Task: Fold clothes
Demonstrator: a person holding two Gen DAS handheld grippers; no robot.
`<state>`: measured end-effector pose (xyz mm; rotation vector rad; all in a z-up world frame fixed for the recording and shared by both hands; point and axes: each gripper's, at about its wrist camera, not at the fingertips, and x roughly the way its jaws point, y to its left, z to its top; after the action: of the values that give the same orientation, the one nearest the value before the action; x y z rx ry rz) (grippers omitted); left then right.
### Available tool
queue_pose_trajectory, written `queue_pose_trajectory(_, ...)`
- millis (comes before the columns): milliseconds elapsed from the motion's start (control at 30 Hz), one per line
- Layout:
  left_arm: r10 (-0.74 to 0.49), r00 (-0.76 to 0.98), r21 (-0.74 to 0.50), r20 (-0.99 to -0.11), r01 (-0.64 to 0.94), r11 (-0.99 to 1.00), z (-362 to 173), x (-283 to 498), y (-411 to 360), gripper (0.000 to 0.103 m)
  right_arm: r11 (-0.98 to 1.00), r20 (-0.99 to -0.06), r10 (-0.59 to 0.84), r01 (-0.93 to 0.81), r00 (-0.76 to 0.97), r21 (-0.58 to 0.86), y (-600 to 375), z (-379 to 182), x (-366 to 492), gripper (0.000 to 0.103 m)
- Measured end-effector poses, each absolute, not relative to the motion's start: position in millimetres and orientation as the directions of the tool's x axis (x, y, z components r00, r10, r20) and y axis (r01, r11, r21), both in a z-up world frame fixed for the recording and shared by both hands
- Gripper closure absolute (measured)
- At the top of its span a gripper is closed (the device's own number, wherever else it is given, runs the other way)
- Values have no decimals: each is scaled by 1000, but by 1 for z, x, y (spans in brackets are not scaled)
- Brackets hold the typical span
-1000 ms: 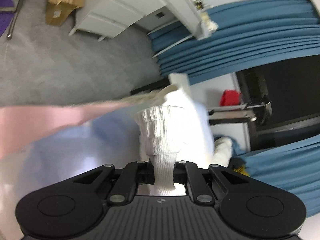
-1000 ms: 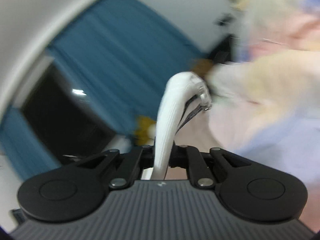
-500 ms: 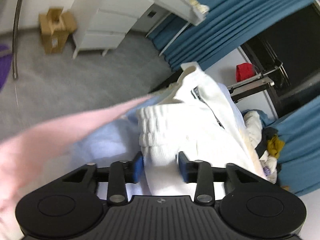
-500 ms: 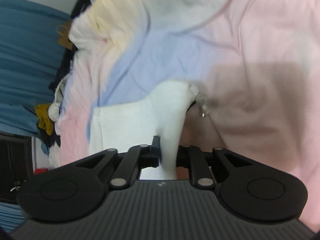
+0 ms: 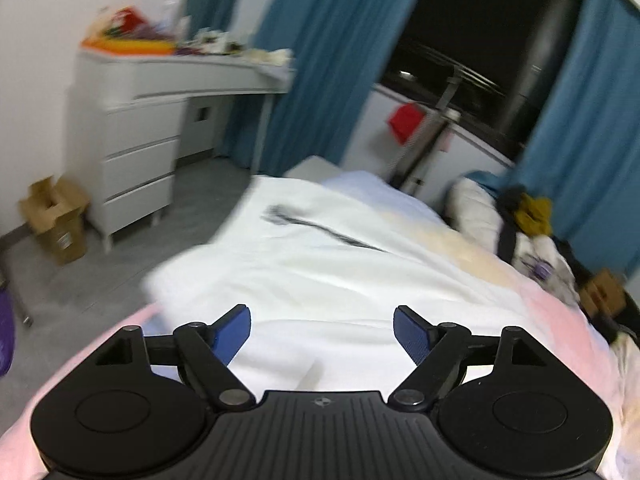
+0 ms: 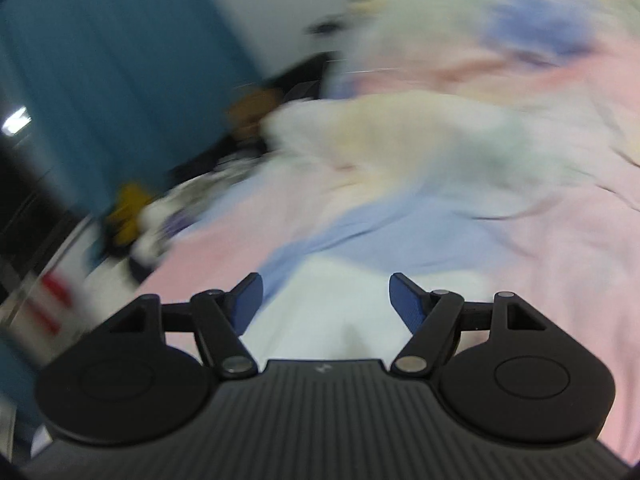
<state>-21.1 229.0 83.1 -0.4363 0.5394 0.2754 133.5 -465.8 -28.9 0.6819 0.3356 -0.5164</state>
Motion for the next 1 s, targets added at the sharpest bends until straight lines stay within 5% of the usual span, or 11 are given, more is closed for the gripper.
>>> queue_pose_trajectory(300,38,844,-183,-535,-160,970,72,45,96,22,837,-387,74,154,919,525,-388,-26,156,30)
queue_pose_trajectory(567,-3,822,-84,-569,-54,995,16,112,27,22,659,-373,458,-27,807,751,-372,-47,203,30)
queue_pose_trajectory(867,-41,811,-84,-583,-10,996,-25,149,43,22,668,-431,498,-16,753,744,-345,-71,296,30)
queue_pose_trajectory(1000,-172,825,-241,-538,44,969,-49,145,72,21,610,-431,511,39,743,791,-333,-101,341,30)
